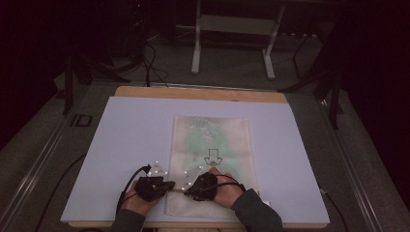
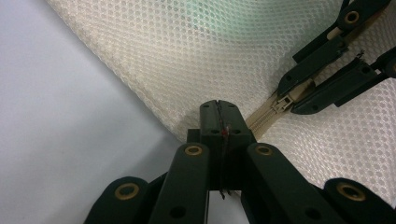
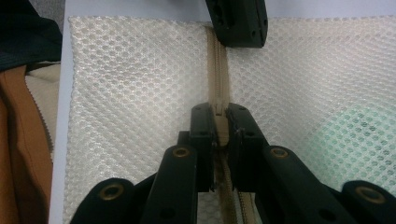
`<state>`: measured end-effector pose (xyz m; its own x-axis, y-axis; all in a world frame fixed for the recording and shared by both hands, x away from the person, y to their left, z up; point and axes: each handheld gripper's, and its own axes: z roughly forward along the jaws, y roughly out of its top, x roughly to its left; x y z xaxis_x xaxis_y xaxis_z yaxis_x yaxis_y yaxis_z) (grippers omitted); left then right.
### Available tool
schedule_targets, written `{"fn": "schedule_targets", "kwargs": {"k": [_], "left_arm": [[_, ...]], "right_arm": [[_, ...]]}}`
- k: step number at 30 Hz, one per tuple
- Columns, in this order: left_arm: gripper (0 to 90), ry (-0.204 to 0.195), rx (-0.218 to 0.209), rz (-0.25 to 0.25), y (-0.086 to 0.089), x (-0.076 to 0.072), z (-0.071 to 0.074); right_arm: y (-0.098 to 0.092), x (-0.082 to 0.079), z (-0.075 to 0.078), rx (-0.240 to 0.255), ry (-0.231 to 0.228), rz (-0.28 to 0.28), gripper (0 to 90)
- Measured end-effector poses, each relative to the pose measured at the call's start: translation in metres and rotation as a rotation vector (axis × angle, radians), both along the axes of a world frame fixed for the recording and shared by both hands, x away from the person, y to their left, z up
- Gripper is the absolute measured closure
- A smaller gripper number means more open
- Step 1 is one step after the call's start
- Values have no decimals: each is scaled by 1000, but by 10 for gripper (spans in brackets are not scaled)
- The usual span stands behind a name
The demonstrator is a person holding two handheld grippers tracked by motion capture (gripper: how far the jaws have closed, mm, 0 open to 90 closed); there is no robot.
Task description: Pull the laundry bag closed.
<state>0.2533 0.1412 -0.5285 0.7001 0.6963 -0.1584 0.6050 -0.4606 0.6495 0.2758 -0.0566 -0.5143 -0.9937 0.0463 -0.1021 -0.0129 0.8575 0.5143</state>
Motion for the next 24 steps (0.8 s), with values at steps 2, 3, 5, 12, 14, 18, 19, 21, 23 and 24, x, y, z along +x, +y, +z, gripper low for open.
{"fn": "schedule_targets", "kwargs": {"k": [2, 3, 5, 12, 14, 18, 19, 21, 23, 24], "left_arm": [[894, 0, 1, -1, 0, 0, 0], [894, 0, 0, -1, 0, 0, 0], [894, 0, -1, -1, 0, 0, 0], [894, -1, -2, -2, 0, 0, 0], [894, -1, -4, -2, 0, 0, 0], [894, -2, -2, -2, 0, 0, 0], [894, -1, -3, -3, 0, 0, 0], [894, -1, -2, -4, 1, 0, 0], [894, -2, 0, -5, 0, 0, 0], [894, -2, 0, -5, 0, 0, 0]], "right_arm": [[0, 0, 0, -4, -1, 1, 822], [0, 0, 0, -4, -1, 1, 822], [-2, 0, 1, -9, 0, 0, 822], [-7, 0, 1, -9, 5, -3, 822], [-7, 0, 1, -11, 2, -1, 822], [-9, -1, 1, -16, 1, -1, 822], [-9, -1, 1, -17, 0, -1, 822], [-10, -1, 1, -18, 2, -4, 822], [-11, -1, 1, -15, 2, -4, 822], [-12, -1, 1, -17, 3, -3, 822]]}}
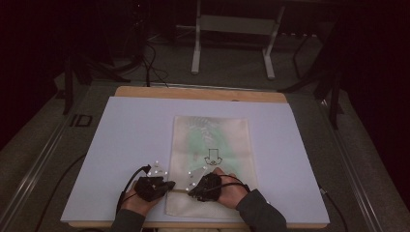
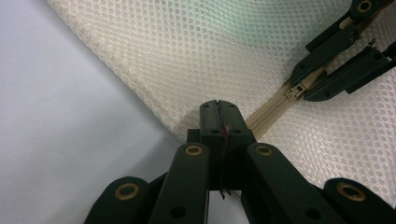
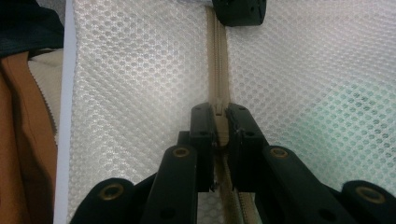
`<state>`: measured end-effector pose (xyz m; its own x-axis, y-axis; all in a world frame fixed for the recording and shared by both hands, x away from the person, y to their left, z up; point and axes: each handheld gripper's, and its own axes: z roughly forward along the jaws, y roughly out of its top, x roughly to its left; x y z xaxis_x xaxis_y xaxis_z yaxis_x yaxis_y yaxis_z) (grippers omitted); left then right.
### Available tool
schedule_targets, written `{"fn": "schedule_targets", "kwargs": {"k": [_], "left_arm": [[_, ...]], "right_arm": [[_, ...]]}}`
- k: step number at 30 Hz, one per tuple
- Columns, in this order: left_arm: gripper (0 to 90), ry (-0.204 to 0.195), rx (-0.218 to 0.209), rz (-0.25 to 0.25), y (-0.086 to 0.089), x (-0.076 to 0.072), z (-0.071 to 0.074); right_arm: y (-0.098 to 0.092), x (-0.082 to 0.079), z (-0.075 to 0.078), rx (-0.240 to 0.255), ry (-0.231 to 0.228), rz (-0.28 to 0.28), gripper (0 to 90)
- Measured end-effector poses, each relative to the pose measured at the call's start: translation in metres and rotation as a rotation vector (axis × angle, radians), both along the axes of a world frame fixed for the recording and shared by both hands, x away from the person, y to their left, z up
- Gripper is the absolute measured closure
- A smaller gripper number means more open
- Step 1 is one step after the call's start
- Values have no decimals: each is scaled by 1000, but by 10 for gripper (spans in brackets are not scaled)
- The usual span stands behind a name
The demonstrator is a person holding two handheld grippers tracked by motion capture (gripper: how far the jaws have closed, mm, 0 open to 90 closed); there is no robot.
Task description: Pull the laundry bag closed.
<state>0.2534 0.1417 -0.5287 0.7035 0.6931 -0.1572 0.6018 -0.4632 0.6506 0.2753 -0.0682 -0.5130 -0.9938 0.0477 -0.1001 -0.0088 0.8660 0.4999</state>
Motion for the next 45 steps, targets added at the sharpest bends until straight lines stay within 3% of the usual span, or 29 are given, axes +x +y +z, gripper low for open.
{"fn": "schedule_targets", "kwargs": {"k": [45], "left_arm": [[894, -4, 5, -1, 0, -1, 0]], "right_arm": [[-20, -1, 0, 3, 16, -20, 823]]}}
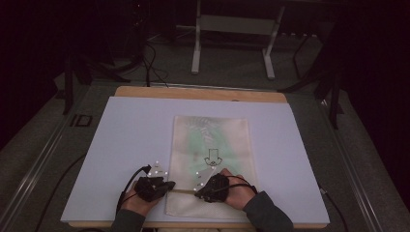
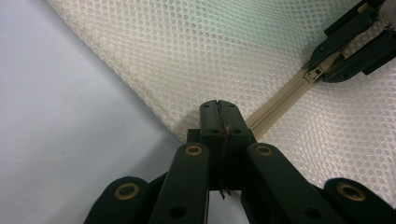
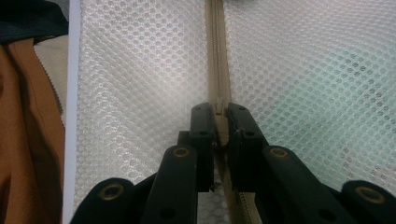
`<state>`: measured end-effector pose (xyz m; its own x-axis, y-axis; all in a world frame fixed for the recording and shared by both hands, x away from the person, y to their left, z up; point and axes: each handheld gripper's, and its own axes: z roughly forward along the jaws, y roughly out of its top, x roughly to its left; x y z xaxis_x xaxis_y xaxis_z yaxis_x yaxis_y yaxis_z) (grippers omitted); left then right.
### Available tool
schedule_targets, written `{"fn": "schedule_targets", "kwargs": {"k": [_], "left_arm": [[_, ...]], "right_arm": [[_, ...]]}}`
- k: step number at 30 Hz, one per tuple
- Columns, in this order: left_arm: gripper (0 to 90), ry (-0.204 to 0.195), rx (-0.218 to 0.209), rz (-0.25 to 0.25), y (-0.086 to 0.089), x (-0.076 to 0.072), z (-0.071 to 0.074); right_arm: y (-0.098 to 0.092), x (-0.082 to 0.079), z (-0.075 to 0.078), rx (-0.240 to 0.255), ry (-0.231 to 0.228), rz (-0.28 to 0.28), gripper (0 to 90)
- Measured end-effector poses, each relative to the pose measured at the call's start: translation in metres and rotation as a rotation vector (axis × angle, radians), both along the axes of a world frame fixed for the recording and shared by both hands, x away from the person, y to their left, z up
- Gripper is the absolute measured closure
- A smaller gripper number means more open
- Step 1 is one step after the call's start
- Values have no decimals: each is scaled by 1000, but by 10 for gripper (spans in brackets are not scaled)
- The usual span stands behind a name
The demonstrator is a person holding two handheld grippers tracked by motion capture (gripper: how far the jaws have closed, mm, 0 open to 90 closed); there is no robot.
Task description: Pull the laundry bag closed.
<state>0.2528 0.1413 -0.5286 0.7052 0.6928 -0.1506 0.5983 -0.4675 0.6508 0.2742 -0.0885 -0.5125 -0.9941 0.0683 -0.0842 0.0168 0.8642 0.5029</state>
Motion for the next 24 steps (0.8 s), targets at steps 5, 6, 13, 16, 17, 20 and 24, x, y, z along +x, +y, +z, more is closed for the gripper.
{"fn": "schedule_targets", "kwargs": {"k": [5, 6, 13, 16, 17, 20, 24], "left_arm": [[893, 0, -1, 0, 0, 0, 0], [894, 1, -2, 0, 0, 0, 0], [894, -1, 1, 1, 0, 0, 0], [893, -1, 1, 2, 0, 0, 0], [893, -1, 1, 2, 0, 0, 0], [894, -1, 1, 2, -1, 0, 0], [894, -1, 1, 3, -1, -1, 0]], "right_arm": [[-1, 0, 0, 4, 5, -2, 822], [-1, 1, 0, 6, 5, 0, 823], [-1, 0, 0, 5, 6, -2, 823], [-1, 0, 0, 5, 3, -4, 823], [-1, 0, 0, 6, 3, -4, 823], [-3, 0, 0, -1, 0, -5, 823], [-6, -1, 0, 1, 4, -8, 823]]}}
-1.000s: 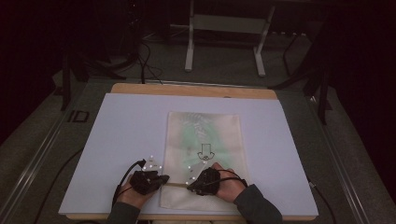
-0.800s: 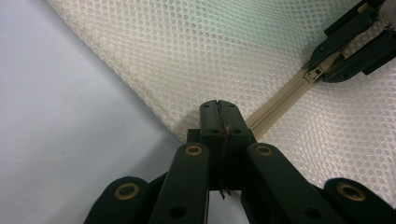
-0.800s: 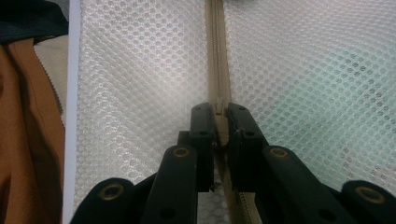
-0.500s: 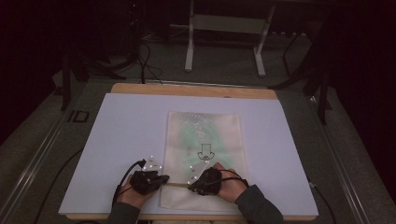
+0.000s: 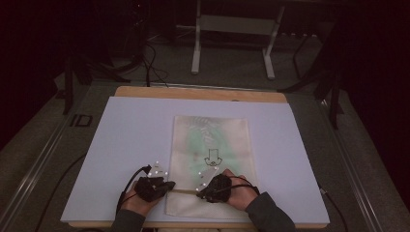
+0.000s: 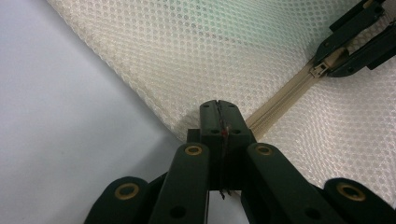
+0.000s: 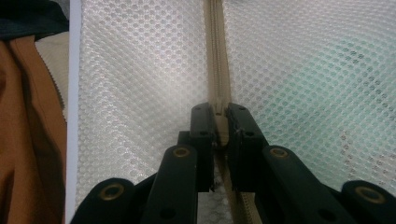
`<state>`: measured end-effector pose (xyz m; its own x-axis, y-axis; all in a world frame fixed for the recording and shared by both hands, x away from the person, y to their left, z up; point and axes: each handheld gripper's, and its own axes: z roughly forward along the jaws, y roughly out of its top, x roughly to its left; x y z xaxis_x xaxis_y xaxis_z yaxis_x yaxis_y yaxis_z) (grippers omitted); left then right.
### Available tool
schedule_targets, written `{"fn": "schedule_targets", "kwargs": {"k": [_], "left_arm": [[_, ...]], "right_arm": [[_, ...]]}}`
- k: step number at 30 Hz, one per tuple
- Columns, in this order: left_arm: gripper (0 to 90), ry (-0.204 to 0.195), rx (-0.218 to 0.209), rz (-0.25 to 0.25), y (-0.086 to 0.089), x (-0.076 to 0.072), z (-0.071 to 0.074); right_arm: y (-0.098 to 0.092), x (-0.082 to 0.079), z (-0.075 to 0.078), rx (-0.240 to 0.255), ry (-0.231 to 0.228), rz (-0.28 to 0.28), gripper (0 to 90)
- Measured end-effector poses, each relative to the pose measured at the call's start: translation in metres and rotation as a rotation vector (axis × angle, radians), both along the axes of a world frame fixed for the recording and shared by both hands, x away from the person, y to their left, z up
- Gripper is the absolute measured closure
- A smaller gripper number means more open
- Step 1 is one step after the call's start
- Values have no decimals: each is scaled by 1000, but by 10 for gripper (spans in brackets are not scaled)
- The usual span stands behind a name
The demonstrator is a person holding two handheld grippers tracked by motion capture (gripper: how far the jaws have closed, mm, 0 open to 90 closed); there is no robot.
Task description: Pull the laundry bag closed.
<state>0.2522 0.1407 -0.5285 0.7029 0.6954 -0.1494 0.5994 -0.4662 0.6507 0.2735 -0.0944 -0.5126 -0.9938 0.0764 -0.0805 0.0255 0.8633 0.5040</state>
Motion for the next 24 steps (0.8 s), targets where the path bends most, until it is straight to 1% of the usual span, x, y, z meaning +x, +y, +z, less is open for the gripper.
{"fn": "schedule_targets", "kwargs": {"k": [4, 10, 24], "left_arm": [[893, 0, 0, 0, 0, 0, 0], [894, 1, 0, 0, 0, 0, 0], [894, 0, 1, -1, 0, 0, 0]], "right_arm": [[0, 0, 0, -1, -2, 3, 823], [-8, 0, 1, -5, 4, -8, 823], [-16, -1, 2, -5, 7, -16, 823]]}}
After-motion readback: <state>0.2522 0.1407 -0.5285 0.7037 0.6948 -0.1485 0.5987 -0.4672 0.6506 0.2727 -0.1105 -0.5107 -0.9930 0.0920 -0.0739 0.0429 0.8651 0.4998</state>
